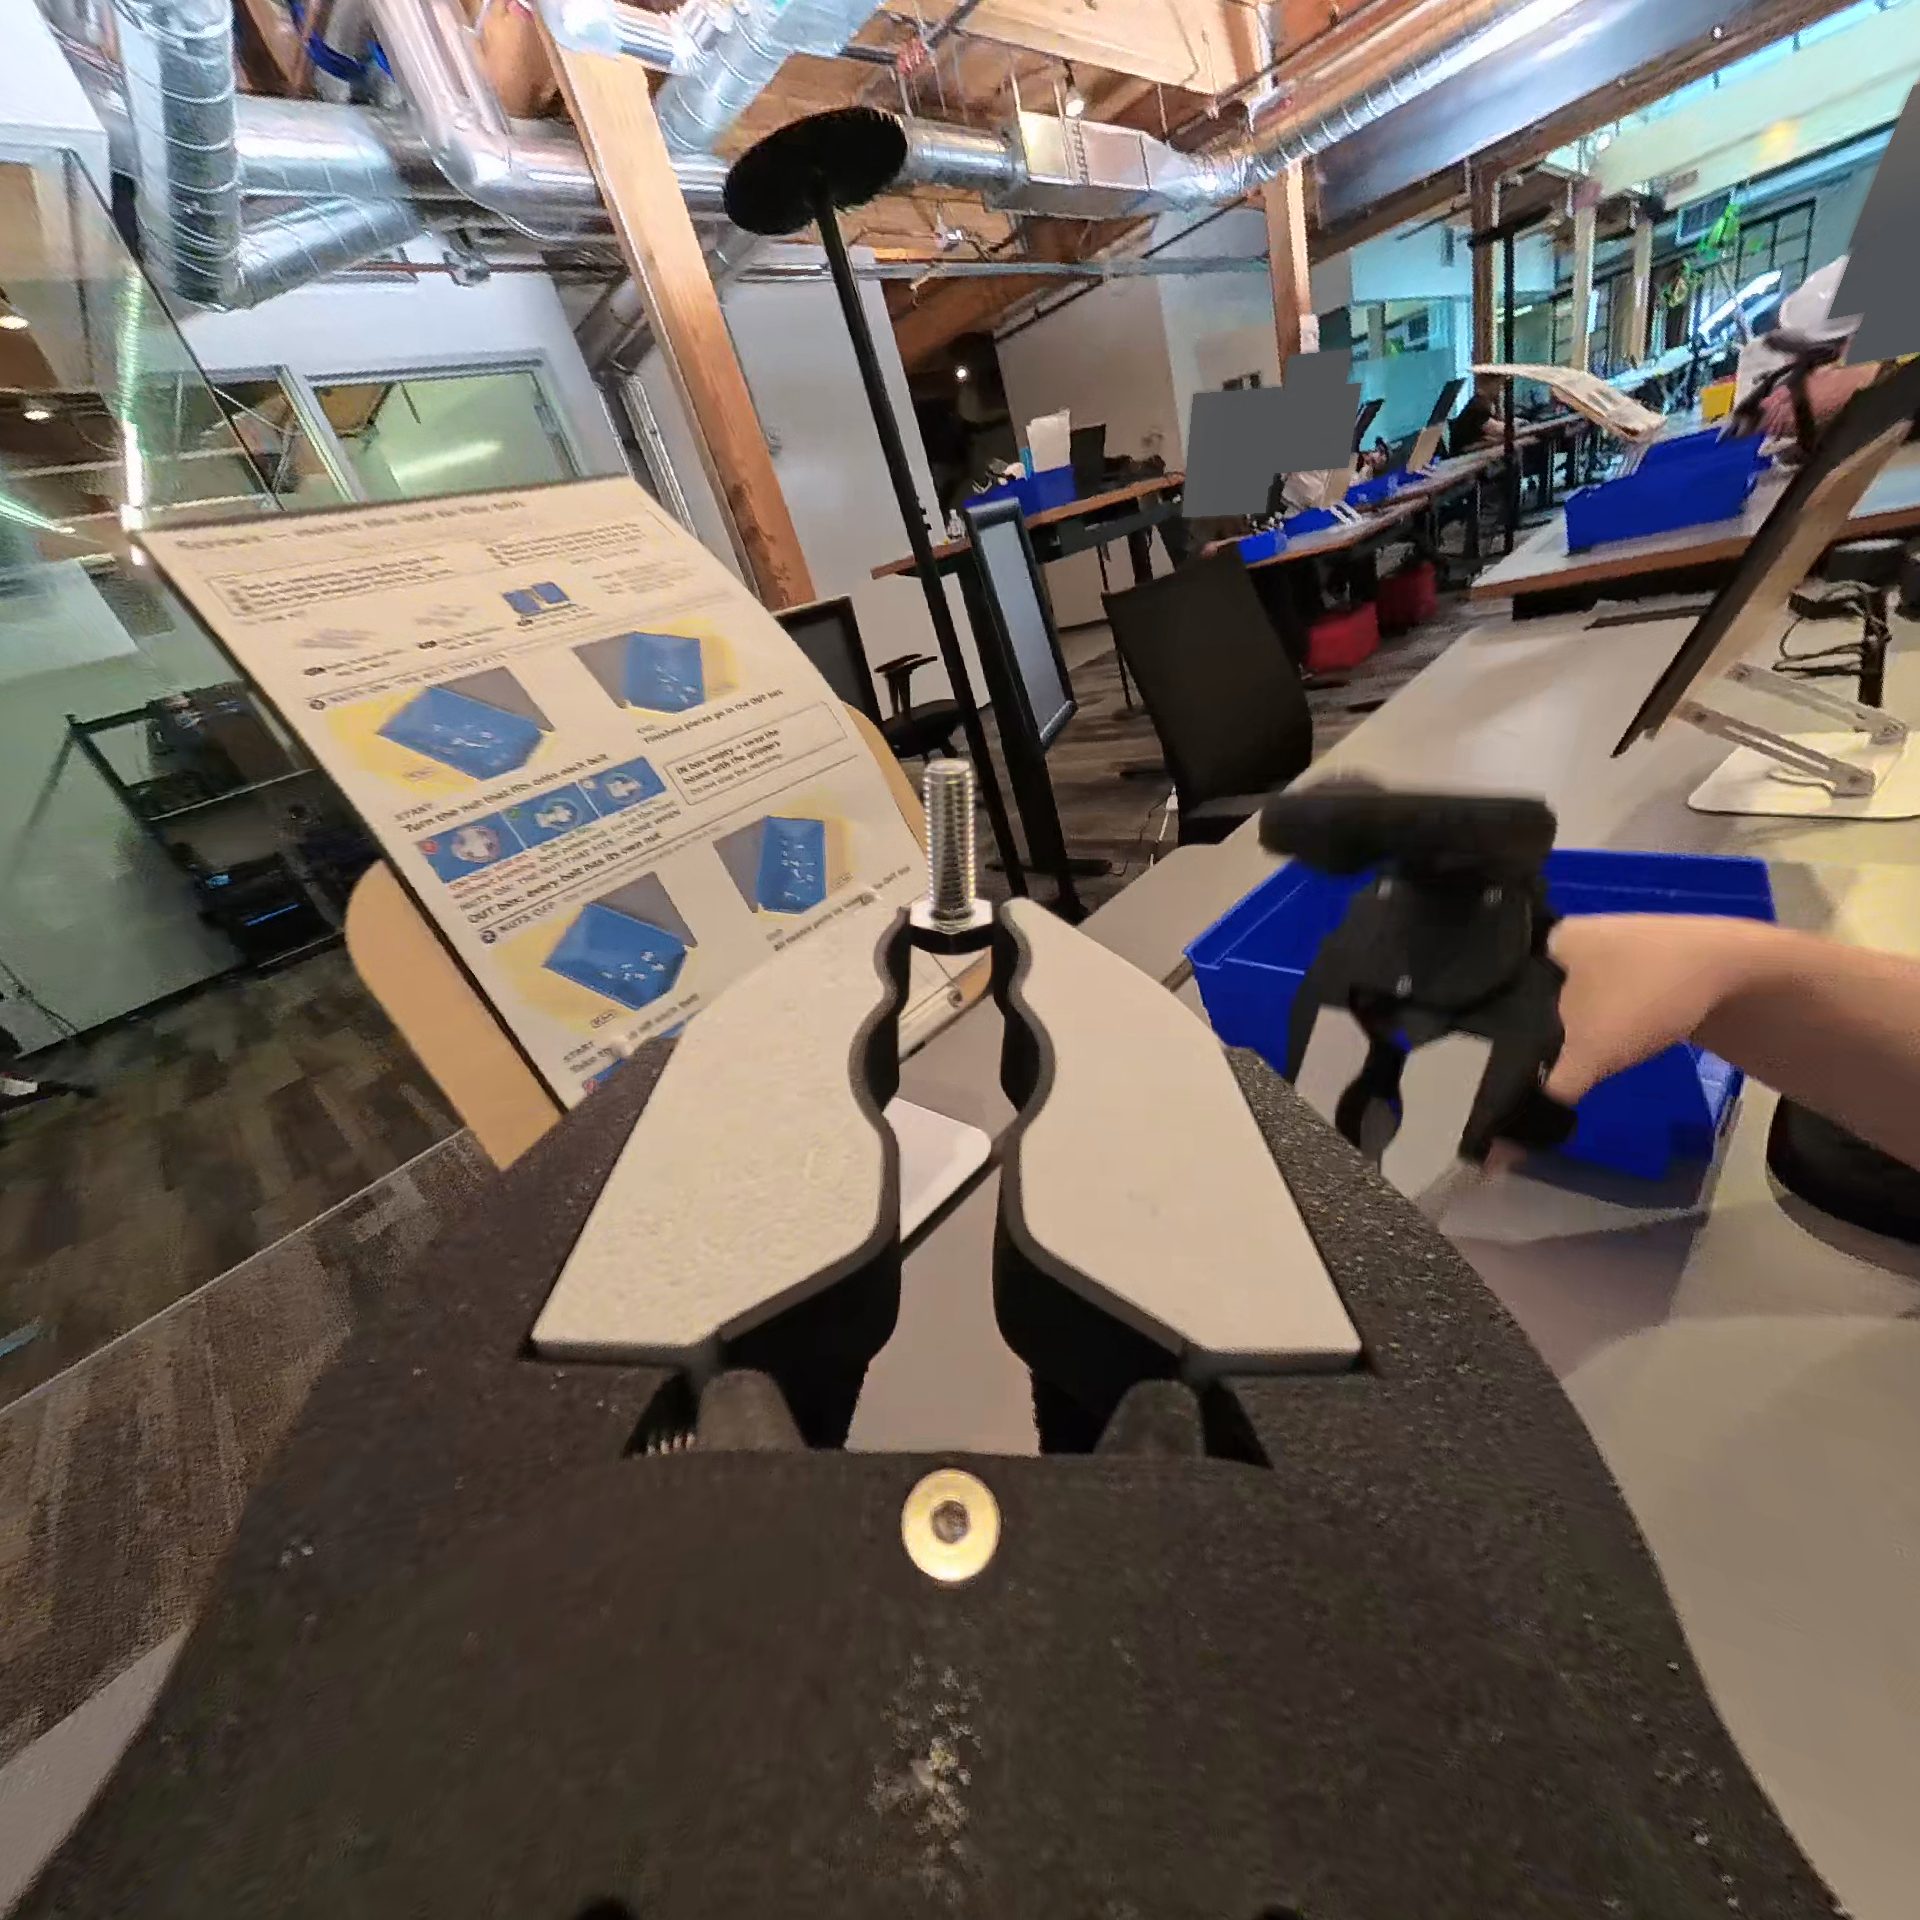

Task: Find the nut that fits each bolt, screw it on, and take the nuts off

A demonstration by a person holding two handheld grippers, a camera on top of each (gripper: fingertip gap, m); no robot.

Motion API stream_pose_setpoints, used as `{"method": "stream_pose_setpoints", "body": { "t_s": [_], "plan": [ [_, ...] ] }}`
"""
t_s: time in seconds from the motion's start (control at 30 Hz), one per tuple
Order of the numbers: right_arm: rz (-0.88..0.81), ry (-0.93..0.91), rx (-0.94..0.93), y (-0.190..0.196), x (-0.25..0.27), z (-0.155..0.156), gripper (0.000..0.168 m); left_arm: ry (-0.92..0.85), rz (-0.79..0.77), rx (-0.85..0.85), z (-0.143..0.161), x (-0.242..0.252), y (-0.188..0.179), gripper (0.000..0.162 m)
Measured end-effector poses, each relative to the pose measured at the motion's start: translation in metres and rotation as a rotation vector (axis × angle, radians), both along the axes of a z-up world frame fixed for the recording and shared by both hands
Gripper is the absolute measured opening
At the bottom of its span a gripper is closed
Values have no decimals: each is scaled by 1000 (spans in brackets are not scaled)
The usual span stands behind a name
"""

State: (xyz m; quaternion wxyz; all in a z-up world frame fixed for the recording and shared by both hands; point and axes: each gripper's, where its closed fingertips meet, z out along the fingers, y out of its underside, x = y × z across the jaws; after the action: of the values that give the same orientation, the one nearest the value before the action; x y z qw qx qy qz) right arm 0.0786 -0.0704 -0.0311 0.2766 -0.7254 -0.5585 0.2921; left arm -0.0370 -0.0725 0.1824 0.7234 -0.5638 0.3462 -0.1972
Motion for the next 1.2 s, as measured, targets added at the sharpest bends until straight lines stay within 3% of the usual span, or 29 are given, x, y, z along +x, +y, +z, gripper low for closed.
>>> {"method": "stream_pose_setpoints", "body": {
  "t_s": [0.13,0.37,0.73,1.2],
  "plan": [
    [126,-218,84,-8,-7,-50,20,-28,-8,12,10,-14,-7,14],
    [321,-487,205,-8,2,-103,28,-17,-16,0,13,-28,-13,14],
    [468,-547,277,-4,-6,-115,17,-7,-60,-46,8,-21,-10,14],
    [467,-577,210,0,-3,-125,17,-5,-100,-70,5,-15,-11,14]
  ]
}}
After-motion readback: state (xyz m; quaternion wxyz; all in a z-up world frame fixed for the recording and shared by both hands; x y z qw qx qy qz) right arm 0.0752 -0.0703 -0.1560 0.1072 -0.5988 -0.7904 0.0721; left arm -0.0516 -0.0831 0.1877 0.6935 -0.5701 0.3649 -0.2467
